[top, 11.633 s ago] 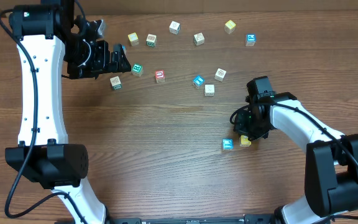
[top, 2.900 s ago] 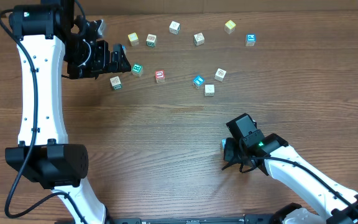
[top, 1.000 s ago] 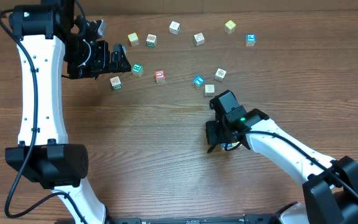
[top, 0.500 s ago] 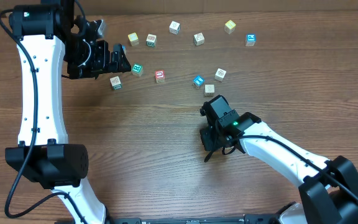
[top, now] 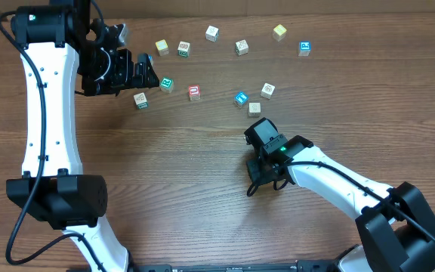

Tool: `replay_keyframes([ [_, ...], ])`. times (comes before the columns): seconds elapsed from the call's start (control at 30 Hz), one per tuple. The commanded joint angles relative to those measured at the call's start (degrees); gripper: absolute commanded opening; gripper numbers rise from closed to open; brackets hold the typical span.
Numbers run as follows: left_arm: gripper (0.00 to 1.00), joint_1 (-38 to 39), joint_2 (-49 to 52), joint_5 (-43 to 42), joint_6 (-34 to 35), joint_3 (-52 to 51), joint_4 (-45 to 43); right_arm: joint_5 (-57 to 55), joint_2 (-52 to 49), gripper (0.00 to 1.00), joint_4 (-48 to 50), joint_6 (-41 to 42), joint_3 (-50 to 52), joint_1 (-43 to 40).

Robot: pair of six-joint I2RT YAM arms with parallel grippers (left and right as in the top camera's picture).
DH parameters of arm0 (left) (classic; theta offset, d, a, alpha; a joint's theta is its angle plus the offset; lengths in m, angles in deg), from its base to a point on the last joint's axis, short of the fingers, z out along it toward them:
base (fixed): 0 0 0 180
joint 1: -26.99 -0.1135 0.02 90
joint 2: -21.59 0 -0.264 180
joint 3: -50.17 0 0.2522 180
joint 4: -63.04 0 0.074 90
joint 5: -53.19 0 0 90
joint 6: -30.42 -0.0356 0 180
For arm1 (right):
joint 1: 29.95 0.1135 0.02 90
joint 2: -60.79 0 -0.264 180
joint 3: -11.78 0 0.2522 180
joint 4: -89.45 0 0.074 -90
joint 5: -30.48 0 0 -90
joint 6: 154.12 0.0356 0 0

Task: Form a horizontal line

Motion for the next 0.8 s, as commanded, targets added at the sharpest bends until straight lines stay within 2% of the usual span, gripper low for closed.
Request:
replay_keyframes([
  [0.0, 1.0, 0.37, 0.55, 0.0, 0.13, 1.18, -0.09, -2.45, -0.13, 0.04, -0.15, -0.44, -0.31, 0.17],
  [0.77, 1.0, 0.37, 0.55, -0.02, 0.13, 1.18, -0.09, -4.63, -0.13, 0.04, 0.11, -0.46, -0.31, 0.17],
])
